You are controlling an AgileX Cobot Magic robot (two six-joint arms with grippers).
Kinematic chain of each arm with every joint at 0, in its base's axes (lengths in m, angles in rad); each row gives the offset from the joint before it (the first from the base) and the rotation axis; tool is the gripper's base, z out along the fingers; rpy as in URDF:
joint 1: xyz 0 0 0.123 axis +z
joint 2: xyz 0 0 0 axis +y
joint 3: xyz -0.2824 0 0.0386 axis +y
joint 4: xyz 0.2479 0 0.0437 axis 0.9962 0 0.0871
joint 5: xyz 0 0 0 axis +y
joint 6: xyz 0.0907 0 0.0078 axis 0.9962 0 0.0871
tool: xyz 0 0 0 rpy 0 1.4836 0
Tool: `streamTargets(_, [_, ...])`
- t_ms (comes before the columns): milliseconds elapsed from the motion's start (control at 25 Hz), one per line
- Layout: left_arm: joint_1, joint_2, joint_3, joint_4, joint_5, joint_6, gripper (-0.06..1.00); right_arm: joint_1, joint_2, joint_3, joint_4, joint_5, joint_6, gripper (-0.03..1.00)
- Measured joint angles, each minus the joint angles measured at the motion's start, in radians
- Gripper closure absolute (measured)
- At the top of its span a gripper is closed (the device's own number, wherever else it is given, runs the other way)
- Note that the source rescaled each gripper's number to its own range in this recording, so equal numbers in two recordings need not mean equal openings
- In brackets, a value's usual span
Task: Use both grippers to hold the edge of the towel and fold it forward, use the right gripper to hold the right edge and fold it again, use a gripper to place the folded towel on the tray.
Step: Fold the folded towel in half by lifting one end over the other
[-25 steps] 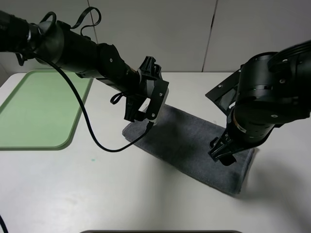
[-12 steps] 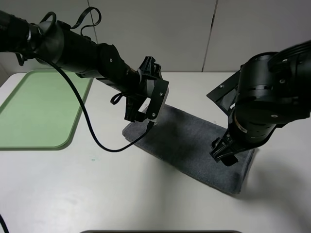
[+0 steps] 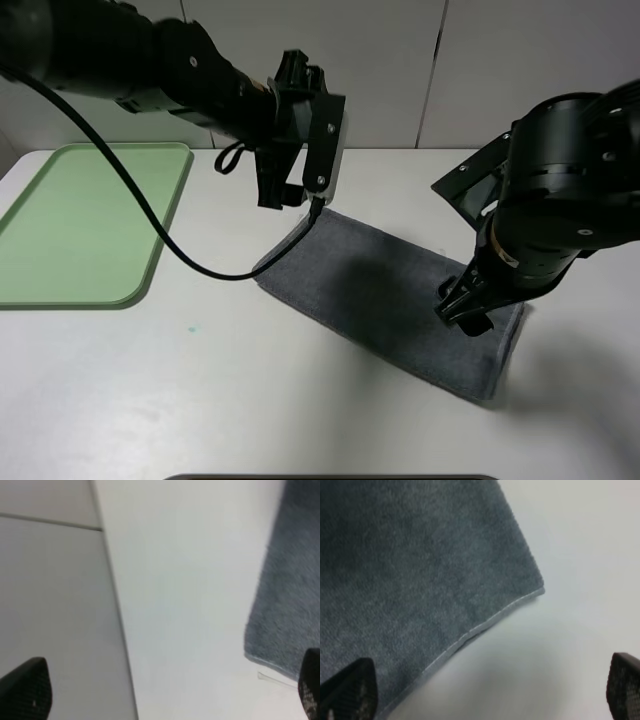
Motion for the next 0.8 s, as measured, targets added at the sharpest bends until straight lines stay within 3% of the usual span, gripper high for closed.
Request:
streamTargets(480, [0.0, -0.252, 0.0, 0.007, 0.307, -0.375, -0.06, 0.0, -0.235, 0.0, 0.093, -0.003, 0.002, -0.03])
streamTargets(600, [0.0, -0.295, 0.0, 0.061, 0.441, -0.484, -0.06, 0.0, -0.289, 0.0, 0.128, -0.003, 0.003, -0.03])
streamTargets(800, [0.0, -0.318, 0.0, 0.223, 0.718, -0.767, -0.06, 0.0, -0.361, 0.0, 0.164, -0.002, 0.003, -0.03])
